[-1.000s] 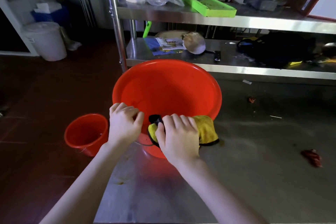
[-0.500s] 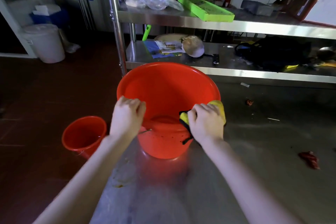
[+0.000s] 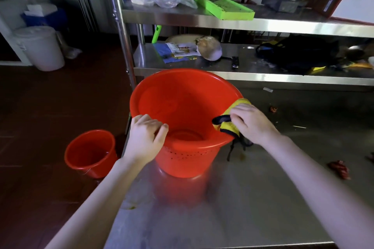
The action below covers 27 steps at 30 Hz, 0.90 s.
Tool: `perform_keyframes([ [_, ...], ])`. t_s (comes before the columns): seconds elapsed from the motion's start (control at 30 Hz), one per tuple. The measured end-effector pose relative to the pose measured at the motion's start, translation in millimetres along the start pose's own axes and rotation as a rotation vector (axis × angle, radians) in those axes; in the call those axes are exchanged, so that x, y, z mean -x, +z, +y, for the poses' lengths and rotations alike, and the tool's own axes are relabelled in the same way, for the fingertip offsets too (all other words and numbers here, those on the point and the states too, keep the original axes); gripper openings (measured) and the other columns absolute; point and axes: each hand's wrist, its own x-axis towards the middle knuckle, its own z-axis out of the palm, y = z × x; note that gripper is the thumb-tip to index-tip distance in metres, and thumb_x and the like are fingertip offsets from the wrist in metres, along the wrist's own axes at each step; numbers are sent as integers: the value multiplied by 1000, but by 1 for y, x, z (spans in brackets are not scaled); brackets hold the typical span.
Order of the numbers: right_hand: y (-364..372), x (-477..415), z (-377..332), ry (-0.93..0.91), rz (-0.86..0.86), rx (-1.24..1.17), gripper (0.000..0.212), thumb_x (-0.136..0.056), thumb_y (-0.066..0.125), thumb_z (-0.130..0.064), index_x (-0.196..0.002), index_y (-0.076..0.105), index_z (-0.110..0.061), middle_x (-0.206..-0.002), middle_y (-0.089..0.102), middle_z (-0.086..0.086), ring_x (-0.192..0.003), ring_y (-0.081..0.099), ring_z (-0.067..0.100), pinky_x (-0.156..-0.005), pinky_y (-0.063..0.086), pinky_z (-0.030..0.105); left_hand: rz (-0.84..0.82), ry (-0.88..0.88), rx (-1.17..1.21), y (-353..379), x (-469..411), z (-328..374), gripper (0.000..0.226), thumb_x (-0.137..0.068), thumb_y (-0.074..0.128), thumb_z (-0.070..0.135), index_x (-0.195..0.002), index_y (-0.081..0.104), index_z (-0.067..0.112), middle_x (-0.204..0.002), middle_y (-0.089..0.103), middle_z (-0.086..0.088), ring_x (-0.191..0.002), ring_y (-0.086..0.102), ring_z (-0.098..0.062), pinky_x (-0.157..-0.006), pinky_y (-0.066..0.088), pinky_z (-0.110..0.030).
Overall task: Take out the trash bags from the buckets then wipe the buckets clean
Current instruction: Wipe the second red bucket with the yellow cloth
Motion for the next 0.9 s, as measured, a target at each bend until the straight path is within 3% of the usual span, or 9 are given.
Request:
perform_keyframes([
  [0.17, 29, 9, -55, 193, 230, 137, 38, -83, 36, -29, -57, 58, -12, -57, 60, 5, -63, 52, 28, -66, 41, 33, 17, -29, -10, 3, -4, -11, 43, -91, 39, 24, -49, 28, 26, -45, 35, 10, -58, 38, -13, -83, 35, -31],
  [0.27, 47, 21, -107, 174, 300, 191, 32, -86, 44, -28, -58, 56, -19, -56, 59, 1, -58, 55, 29, -62, 42, 36, -116, -28, -16, -6, -20, -29, 47, -92, 37, 26, -49, 46, 9, -49, 48, 0, -60, 45, -22, -84, 39, -38],
  [0.33, 52, 21, -129, 187, 317, 207, 34, -90, 47, -29, -59, 54, -19, -54, 56, 0, -56, 54, 26, -58, 42, 36, -207, 10, -80, -15, -35, -36, 47, -94, 41, 19, -51, 51, 3, -51, 52, -6, -60, 49, -26, -94, 41, -43],
  [0.4, 51, 18, -135, 206, 323, 228, 36, -90, 48, -28, -56, 51, -18, -51, 52, 0, -52, 52, 25, -55, 40, 35, -195, 36, -195, -19, -40, -29, 48, -97, 48, 16, -50, 51, 9, -50, 51, -1, -59, 51, -22, -115, 28, -41],
  [0.43, 50, 16, -136, 219, 334, 228, 36, -90, 49, -27, -55, 51, -17, -50, 51, 0, -50, 51, 25, -54, 39, 34, -162, 33, -236, -19, -38, -19, 49, -98, 50, 20, -49, 49, 13, -49, 49, 2, -58, 50, -20, -117, 22, -40],
  [0.53, 49, 14, -130, 209, 362, 213, 35, -88, 50, -25, -54, 51, -16, -49, 50, 1, -48, 50, 25, -53, 39, 34, -62, 27, -147, 0, -7, 26, 46, -96, 48, 24, -51, 43, 17, -46, 44, 5, -51, 45, -20, -112, 32, -44],
  [0.7, 34, 24, -88, -22, 271, 131, 33, -88, 46, -25, -58, 54, -15, -53, 53, 1, -53, 53, 26, -55, 42, 34, 43, -21, 1, 8, 14, 37, 43, -89, 55, 13, -51, 35, 15, -47, 33, 6, -49, 35, -19, -97, 43, -42],
  [0.83, -5, 11, -7, -39, 9, 78, 31, -95, 46, -21, -73, 63, -9, -70, 62, 3, -72, 57, 25, -78, 45, 39, -12, 38, 36, -3, 0, 21, 39, -84, 48, 20, -50, 30, 14, -48, 28, 6, -52, 28, -18, -76, 45, -42],
  [0.9, -7, 4, 17, -24, -37, 136, 30, -98, 45, -21, -80, 65, -9, -78, 64, 1, -81, 57, 22, -86, 43, 36, -37, 57, 38, -4, -9, 15, 37, -82, 47, 23, -51, 32, 14, -49, 30, 7, -54, 30, -18, -74, 43, -42],
])
